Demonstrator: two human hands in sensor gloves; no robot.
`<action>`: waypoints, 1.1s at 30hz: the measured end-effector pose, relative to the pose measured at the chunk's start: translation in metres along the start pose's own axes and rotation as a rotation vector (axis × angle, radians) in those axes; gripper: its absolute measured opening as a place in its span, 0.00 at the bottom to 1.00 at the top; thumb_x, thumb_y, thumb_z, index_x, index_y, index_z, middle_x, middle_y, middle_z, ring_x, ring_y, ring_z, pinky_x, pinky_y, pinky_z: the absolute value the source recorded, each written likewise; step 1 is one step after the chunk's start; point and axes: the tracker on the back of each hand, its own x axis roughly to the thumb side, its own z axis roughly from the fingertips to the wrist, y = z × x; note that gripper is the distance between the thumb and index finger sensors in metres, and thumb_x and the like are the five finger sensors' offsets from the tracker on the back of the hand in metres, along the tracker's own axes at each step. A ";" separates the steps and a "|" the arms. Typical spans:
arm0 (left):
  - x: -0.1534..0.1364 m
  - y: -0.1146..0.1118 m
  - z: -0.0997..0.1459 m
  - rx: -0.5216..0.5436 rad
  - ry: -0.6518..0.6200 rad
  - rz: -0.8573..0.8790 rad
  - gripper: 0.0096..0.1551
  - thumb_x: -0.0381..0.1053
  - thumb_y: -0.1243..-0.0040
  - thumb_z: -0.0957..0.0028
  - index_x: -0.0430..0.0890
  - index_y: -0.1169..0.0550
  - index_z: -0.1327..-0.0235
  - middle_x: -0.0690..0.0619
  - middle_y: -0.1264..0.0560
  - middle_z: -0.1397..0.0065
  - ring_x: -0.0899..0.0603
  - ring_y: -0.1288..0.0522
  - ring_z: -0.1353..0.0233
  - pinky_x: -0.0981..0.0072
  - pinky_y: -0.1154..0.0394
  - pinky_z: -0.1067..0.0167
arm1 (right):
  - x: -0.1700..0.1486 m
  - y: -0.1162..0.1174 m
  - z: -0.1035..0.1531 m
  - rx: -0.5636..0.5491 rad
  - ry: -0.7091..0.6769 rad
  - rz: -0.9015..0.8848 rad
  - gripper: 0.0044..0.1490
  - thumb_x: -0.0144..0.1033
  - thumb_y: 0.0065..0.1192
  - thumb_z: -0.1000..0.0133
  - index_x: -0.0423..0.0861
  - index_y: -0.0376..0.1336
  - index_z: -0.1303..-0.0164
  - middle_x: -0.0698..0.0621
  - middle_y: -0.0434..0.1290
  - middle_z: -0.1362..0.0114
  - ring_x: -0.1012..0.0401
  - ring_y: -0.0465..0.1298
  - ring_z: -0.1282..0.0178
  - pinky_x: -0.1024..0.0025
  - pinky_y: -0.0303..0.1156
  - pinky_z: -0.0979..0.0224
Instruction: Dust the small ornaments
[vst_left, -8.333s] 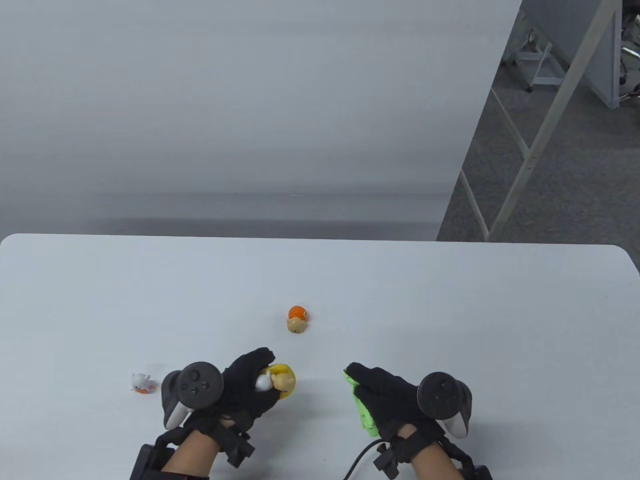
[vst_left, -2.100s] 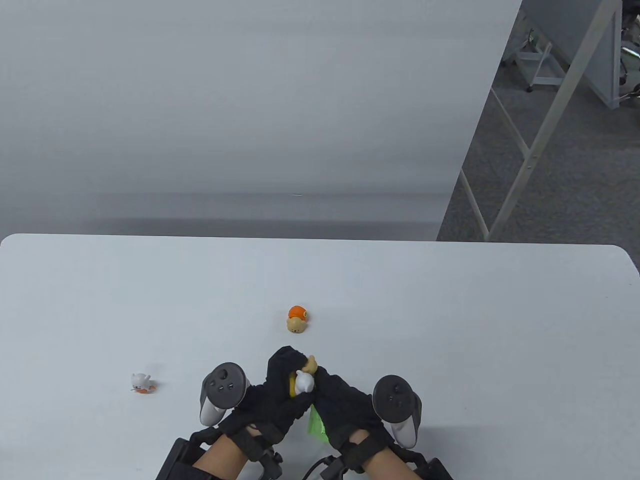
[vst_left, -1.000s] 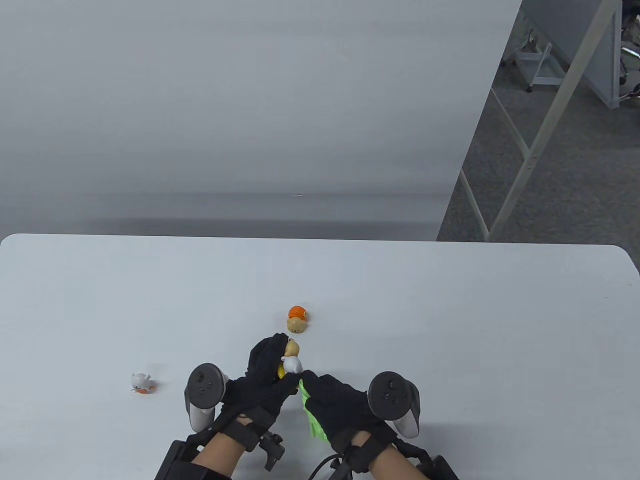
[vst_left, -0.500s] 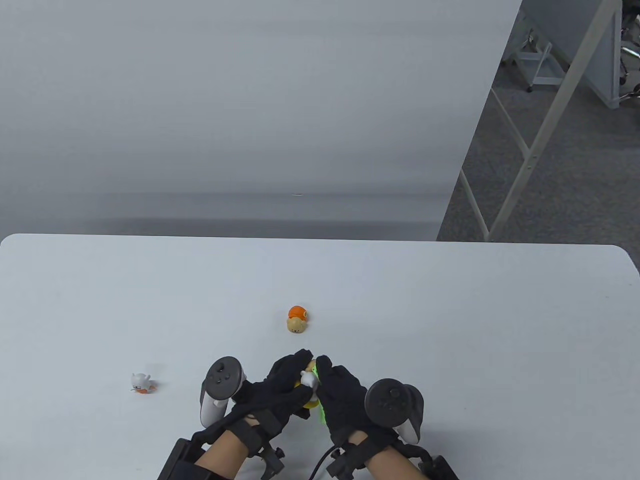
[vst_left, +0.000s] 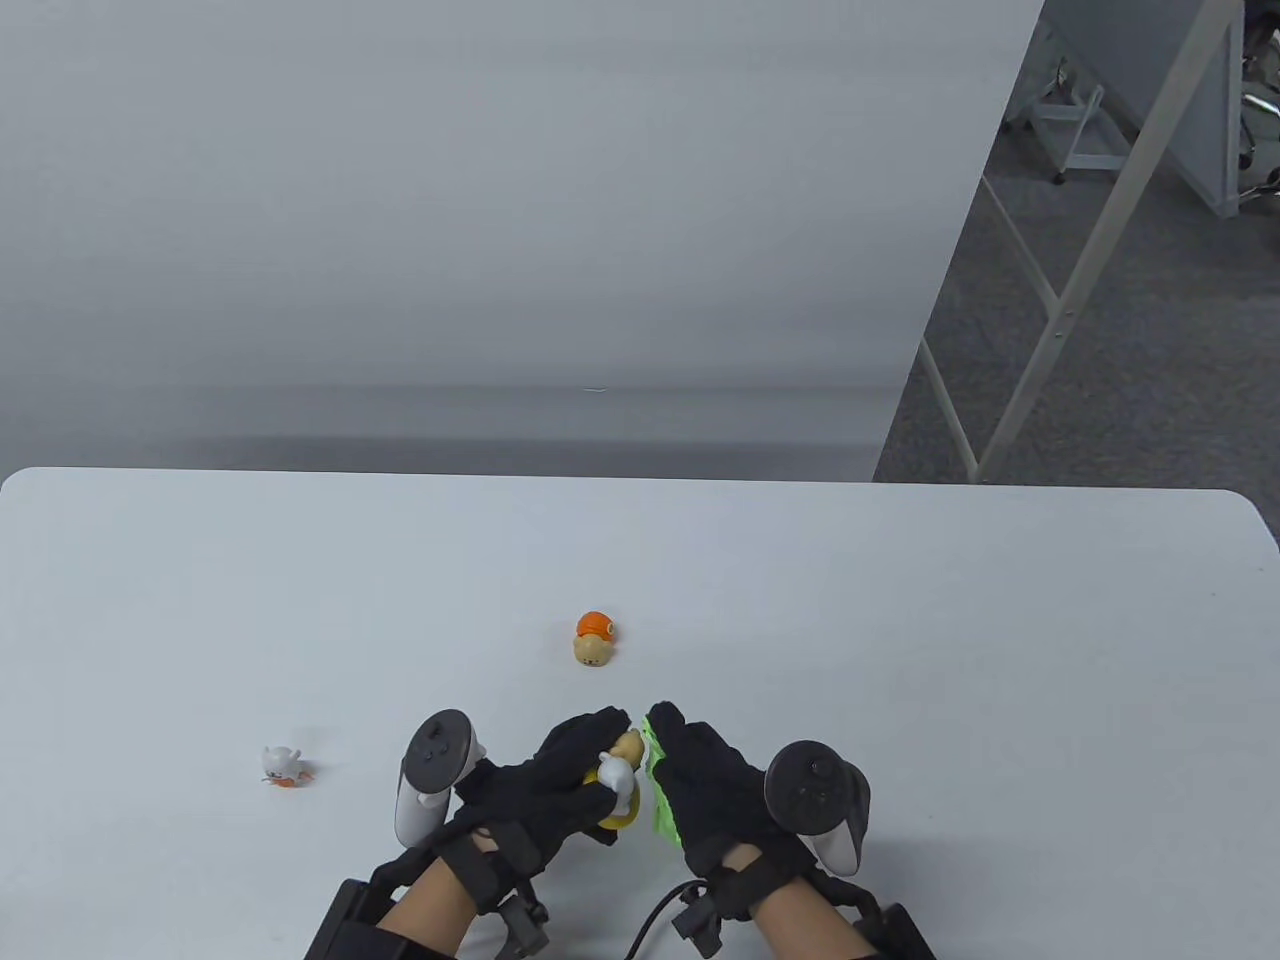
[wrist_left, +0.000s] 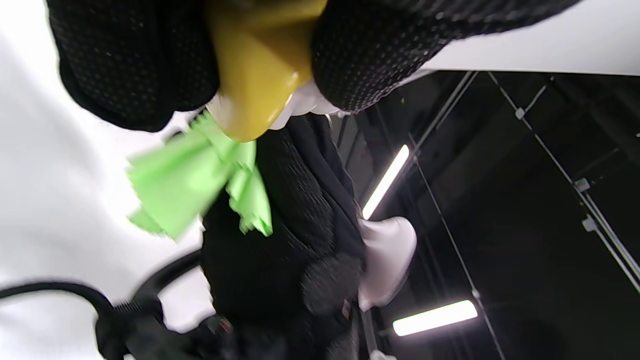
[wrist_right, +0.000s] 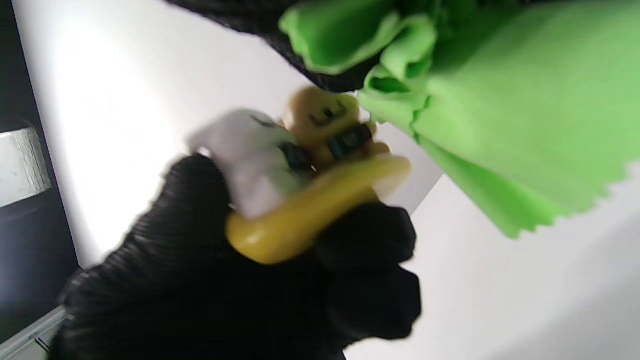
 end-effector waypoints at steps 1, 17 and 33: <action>0.002 0.000 0.001 0.020 0.032 -0.022 0.46 0.44 0.37 0.43 0.32 0.43 0.17 0.25 0.57 0.20 0.19 0.24 0.40 0.28 0.19 0.47 | 0.000 0.003 -0.001 -0.016 0.013 0.019 0.31 0.18 0.62 0.41 0.27 0.59 0.27 0.18 0.71 0.39 0.34 0.78 0.50 0.27 0.74 0.45; 0.015 0.002 0.009 0.175 0.084 -0.165 0.46 0.44 0.38 0.44 0.29 0.43 0.18 0.23 0.55 0.21 0.19 0.22 0.43 0.29 0.17 0.51 | 0.033 0.015 0.007 0.008 -0.182 0.157 0.30 0.18 0.63 0.41 0.30 0.61 0.28 0.17 0.70 0.39 0.35 0.77 0.50 0.27 0.74 0.44; 0.008 0.025 0.011 0.168 0.021 -0.096 0.66 0.60 0.18 0.52 0.44 0.49 0.16 0.27 0.52 0.20 0.35 0.16 0.47 0.46 0.11 0.55 | 0.016 0.021 0.005 0.091 -0.034 -0.093 0.31 0.21 0.63 0.40 0.28 0.60 0.28 0.19 0.72 0.41 0.36 0.79 0.51 0.28 0.76 0.46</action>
